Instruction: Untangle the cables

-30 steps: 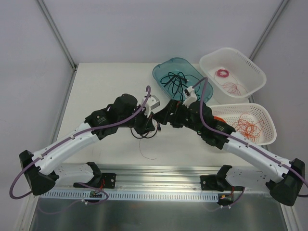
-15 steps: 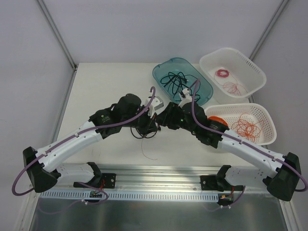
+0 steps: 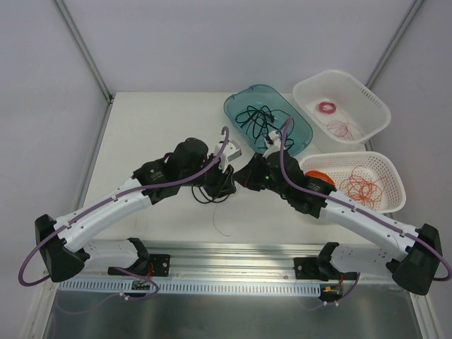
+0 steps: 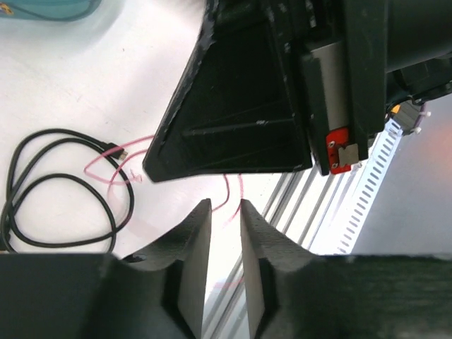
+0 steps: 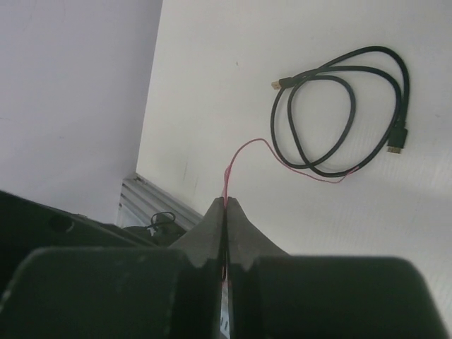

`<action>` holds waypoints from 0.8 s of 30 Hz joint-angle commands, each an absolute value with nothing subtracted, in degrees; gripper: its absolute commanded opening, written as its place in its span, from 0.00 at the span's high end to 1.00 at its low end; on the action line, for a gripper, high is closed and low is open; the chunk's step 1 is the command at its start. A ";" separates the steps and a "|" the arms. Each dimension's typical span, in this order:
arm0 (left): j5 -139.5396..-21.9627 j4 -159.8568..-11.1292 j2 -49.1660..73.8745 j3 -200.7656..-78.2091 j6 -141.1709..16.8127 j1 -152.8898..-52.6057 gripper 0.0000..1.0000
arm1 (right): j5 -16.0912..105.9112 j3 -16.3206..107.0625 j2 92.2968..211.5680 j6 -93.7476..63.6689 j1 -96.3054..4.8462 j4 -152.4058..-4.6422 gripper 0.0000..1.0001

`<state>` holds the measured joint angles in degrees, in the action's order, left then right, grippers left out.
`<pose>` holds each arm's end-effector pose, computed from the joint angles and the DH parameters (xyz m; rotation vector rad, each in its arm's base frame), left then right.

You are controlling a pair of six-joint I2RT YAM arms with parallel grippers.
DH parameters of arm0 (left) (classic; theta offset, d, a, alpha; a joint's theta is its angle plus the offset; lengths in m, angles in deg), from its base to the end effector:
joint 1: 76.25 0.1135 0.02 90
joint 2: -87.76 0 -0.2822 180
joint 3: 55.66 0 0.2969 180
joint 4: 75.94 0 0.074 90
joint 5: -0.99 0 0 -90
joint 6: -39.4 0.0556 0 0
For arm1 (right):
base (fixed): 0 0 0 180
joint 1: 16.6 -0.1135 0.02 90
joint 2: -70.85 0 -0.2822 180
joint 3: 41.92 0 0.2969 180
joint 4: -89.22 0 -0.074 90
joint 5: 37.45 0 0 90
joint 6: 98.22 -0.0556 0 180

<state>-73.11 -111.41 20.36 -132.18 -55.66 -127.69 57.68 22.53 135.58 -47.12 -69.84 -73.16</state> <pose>0.1869 -0.2589 0.3645 1.0058 1.8803 -0.8854 0.1952 0.2530 0.3275 -0.1860 2.0041 0.9920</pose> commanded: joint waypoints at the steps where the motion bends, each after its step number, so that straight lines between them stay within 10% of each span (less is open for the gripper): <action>1: -74.68 -109.22 20.52 -131.74 -56.66 -128.19 0.75 | 61.95 24.75 132.56 -43.48 -69.86 -70.34 0.99; 13: -82.16 -109.04 22.28 -131.31 -57.71 -123.72 0.02 | 77.33 42.67 129.47 -22.04 -67.59 -51.71 0.99; 24: -85.57 -110.18 24.21 -124.11 -62.64 -103.42 0.01 | 76.46 58.06 135.35 2.65 -43.36 -52.13 0.99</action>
